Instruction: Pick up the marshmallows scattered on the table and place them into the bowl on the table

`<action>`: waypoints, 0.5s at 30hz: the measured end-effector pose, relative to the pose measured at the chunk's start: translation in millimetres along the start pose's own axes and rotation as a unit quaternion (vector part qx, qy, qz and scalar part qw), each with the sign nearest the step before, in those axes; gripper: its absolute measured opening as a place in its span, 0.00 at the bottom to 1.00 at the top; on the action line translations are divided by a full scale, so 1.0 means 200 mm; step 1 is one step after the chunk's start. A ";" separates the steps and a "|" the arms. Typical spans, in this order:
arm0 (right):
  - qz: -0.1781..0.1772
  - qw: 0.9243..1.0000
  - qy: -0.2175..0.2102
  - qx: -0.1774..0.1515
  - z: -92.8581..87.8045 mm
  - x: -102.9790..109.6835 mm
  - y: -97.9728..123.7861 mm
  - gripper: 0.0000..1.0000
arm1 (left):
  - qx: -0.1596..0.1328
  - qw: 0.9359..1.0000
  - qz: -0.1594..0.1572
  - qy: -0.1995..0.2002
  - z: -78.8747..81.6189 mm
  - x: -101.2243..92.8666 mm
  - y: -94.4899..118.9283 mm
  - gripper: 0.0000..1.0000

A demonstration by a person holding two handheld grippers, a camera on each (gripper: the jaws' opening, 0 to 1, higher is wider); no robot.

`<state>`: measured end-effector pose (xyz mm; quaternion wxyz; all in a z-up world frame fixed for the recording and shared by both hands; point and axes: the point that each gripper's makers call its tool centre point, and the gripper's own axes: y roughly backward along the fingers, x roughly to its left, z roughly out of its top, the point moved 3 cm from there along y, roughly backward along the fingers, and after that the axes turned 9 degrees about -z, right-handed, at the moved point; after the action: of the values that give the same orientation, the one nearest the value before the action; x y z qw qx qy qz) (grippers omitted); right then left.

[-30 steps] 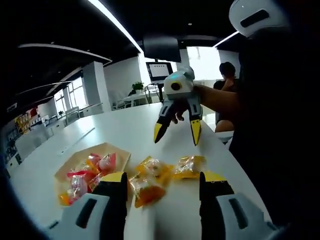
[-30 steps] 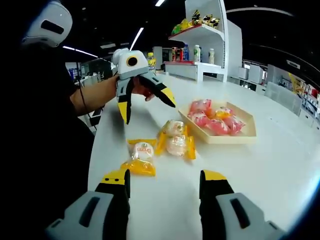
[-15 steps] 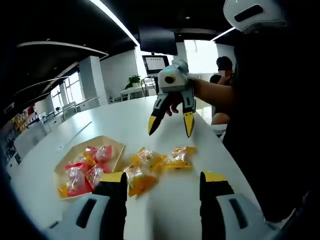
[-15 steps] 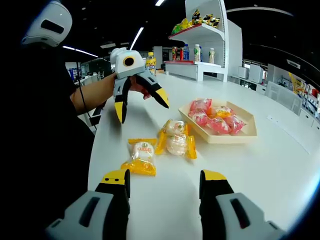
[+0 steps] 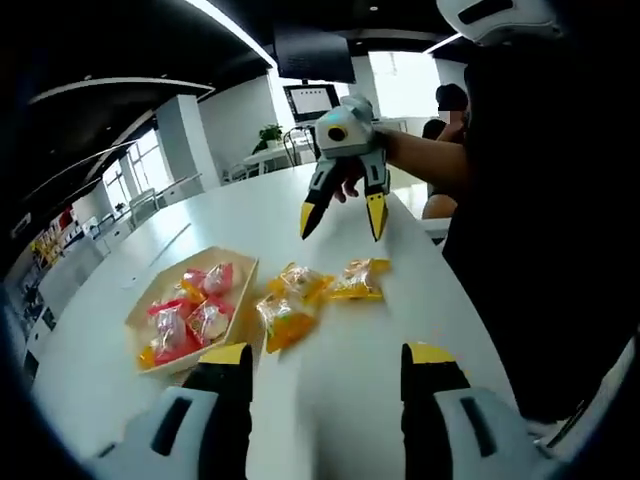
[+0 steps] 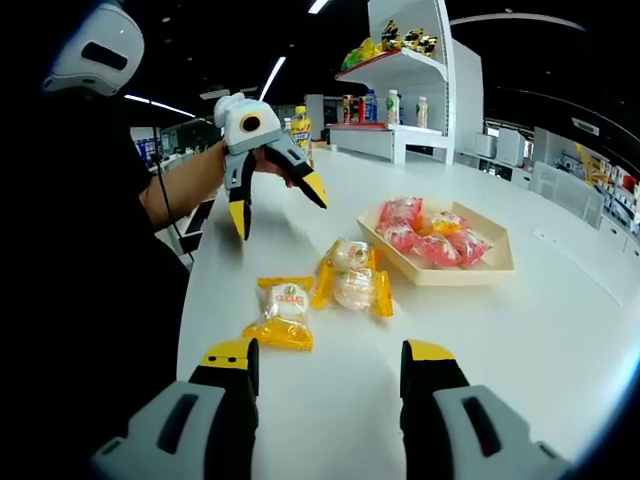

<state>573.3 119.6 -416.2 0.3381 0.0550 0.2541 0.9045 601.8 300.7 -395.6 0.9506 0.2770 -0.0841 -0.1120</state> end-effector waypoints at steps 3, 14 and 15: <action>-0.001 1.000 0.000 0.001 0.00 0.00 0.00 0.56 | 0.010 1.000 0.001 0.000 -0.01 -0.01 0.01 0.60; -0.001 1.000 0.001 0.001 0.00 0.00 0.00 0.56 | 0.026 1.000 0.007 0.004 -0.05 -0.04 0.08 0.61; -0.002 1.000 0.000 0.002 0.00 0.00 0.00 0.56 | 0.027 1.000 0.002 0.005 -0.05 -0.05 0.08 0.61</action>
<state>572.9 118.6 -416.2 0.3396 0.0549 0.2564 0.9033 597.0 322.0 -395.3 0.9435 0.3028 -0.0825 -0.1065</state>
